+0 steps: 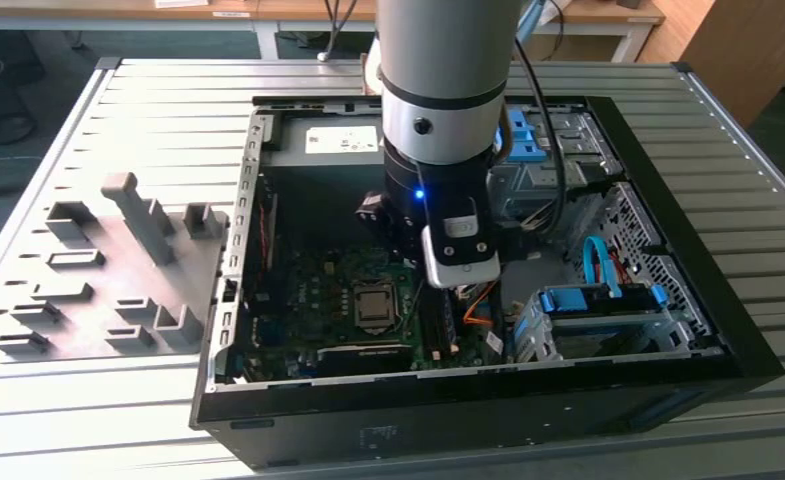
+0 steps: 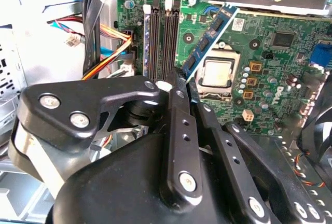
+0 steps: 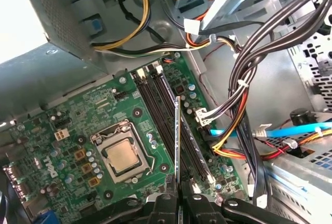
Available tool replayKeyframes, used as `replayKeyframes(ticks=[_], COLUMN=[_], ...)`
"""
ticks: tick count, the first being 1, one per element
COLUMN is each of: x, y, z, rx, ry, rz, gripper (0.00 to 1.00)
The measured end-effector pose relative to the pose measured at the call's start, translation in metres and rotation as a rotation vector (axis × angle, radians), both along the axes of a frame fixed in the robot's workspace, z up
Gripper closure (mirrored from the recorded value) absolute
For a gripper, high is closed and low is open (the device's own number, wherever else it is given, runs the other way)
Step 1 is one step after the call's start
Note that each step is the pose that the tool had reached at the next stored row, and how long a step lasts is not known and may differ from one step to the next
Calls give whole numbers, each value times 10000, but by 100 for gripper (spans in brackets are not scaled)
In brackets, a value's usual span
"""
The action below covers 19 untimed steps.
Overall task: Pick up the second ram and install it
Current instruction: 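Insert the second ram into the second slot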
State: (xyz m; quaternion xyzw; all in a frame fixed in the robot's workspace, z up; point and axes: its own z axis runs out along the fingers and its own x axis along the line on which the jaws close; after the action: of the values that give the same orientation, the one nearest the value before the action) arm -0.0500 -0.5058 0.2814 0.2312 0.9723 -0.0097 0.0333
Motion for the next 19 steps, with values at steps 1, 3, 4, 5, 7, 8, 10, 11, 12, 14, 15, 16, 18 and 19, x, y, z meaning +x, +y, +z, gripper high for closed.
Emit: replayKeyframes(ticks=[1, 3, 4, 5, 7, 8, 10, 11, 12, 14, 15, 16, 18, 19], x=[0, 0, 0, 0, 0, 0, 0, 0, 0, 0, 0, 0, 0, 0], y=[0, 0, 0, 0, 0, 0, 0, 0, 0, 0, 0, 0, 0, 0], z=[0, 0, 0, 0, 0, 0, 0, 0, 0, 0, -1, 0, 0, -1], rx=[-3, -7, -10, -12, -18, -21, -26, -28, -28, -28, -27, -28, 8, 65], ry=[0, 0, 0, 0, 0, 0, 0, 0, 0, 0, 0, 0, 3, 4], rz=[-54, -152, -202, -254, -366, -426, -537, -595, -656, -784, -833, -854, -825, -740], gripper=[86, 86, 86, 86, 86, 86, 86, 86, 86, 86, 86, 86, 86, 86])
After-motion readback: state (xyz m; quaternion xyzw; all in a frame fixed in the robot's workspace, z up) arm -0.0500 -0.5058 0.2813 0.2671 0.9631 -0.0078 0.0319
